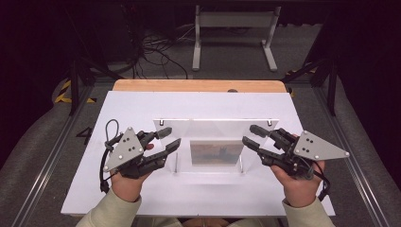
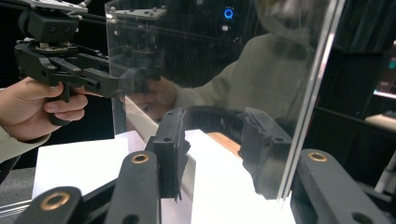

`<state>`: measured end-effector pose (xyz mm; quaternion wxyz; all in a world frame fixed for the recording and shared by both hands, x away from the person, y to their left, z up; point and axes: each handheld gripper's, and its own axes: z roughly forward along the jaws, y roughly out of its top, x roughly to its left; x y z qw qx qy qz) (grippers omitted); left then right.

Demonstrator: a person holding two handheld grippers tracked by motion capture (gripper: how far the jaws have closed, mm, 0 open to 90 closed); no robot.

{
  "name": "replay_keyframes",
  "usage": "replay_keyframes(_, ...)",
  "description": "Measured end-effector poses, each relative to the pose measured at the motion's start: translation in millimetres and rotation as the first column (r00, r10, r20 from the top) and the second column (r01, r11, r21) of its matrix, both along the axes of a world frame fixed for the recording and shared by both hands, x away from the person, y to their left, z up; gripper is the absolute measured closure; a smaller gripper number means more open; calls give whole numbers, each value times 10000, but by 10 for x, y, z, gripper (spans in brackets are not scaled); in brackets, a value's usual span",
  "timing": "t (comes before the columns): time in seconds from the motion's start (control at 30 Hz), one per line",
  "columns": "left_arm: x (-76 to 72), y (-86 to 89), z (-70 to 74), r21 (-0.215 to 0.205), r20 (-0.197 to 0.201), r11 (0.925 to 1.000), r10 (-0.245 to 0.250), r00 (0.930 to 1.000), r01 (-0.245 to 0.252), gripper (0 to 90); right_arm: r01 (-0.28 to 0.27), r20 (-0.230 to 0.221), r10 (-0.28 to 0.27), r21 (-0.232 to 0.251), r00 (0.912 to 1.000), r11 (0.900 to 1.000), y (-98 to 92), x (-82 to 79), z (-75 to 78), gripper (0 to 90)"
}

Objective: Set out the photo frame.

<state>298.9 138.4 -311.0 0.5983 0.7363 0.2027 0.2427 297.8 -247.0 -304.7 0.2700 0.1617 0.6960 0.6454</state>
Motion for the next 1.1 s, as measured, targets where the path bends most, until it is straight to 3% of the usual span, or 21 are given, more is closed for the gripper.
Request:
replay_keyframes(0.3,163,-22,-164,123,-391,9998,164,9991,-159,481,341,-906,-332,91,9953,9994,-14,214,-206,522)
replay_keyframes(0.6,281,-5,-260,195,-805,9997,193,9966,-178,440,722,-1113,-720,-25,9912,9974,-9,294,-288,436)
replay_keyframes(0.73,364,20,-317,-52,-1267,10000,24,9919,-31,360,965,-1311,-979,-170,9865,9952,-15,338,-321,345)
replay_keyframes(0.87,399,48,-350,-72,-1555,9999,72,9878,-85,305,1182,-1503,-1219,-333,9811,9924,-36,378,-359,318)
replay_keyframes(1.1,389,124,-356,-165,-1624,9997,158,9866,-187,289,1296,-1650,-1326,-288,9773,9912,-115,398,-368,291)
